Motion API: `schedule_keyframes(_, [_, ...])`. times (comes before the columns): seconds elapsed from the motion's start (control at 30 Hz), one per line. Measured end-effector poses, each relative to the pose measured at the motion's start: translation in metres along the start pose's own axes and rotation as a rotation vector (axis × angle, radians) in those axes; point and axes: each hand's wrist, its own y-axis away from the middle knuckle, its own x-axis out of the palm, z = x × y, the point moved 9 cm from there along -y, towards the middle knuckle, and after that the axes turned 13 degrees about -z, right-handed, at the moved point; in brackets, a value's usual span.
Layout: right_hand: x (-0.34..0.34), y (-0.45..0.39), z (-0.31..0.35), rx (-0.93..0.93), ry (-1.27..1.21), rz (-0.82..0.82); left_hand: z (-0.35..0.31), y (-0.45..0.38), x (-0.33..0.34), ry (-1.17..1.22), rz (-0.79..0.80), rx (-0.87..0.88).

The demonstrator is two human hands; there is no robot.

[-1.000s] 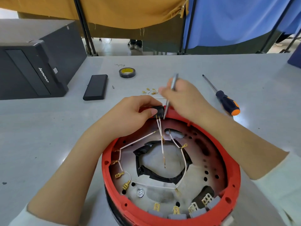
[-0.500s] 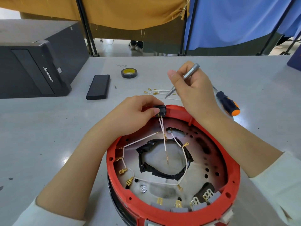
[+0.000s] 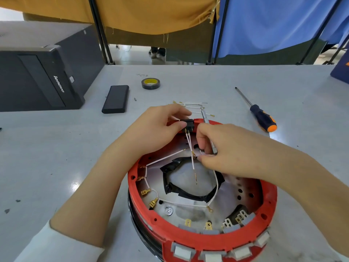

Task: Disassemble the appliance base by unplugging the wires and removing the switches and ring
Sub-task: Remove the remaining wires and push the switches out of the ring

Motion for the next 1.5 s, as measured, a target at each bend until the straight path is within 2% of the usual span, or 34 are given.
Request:
schedule_keyframes(0.1, [0.012,0.007,0.000,-0.022,-0.063,-0.018,-0.020,-0.001,-0.021,-0.057,-0.172,0.154])
schedule_keyframes(0.17, [0.015,0.009,-0.001,-0.031,-0.102,-0.041,-0.032,0.001,-0.033,-0.097,-0.207,0.212])
schedule_keyframes(0.37, [0.003,0.007,-0.005,0.010,-0.170,-0.167,-0.018,0.022,-0.019,-0.396,0.116,0.137])
schedule_keyframes(0.47, [-0.007,0.007,-0.008,0.054,-0.217,-0.234,-0.015,0.040,-0.012,-0.604,0.178,0.164])
schedule_keyframes(0.53, [-0.010,0.008,-0.009,0.086,-0.227,-0.241,-0.018,0.046,-0.012,-0.648,0.186,0.194])
schedule_keyframes(0.73, [-0.024,0.029,-0.004,0.158,-0.273,-0.211,-0.037,0.058,-0.027,-0.463,0.180,0.157])
schedule_keyframes(0.87, [-0.055,0.039,0.012,0.118,-0.269,-0.299,-0.062,0.061,-0.048,-0.184,0.031,0.109])
schedule_keyframes(0.93, [-0.068,0.041,0.019,0.124,-0.389,-0.330,-0.075,0.061,-0.055,-0.081,-0.044,0.148])
schedule_keyframes(1.03, [-0.077,0.044,0.030,0.134,-0.491,-0.333,-0.091,0.063,-0.055,-0.154,-0.099,0.265])
schedule_keyframes(1.13, [-0.079,0.046,0.041,0.081,-0.324,-0.333,-0.098,0.066,-0.050,-0.248,-0.121,0.358])
schedule_keyframes(1.33, [-0.078,0.044,0.049,0.001,-0.182,-0.303,-0.100,0.064,-0.051,-0.150,-0.158,0.370])
schedule_keyframes(1.5, [-0.092,0.028,0.034,0.025,-0.379,-0.351,-0.092,0.045,-0.065,-0.120,-0.278,0.392])
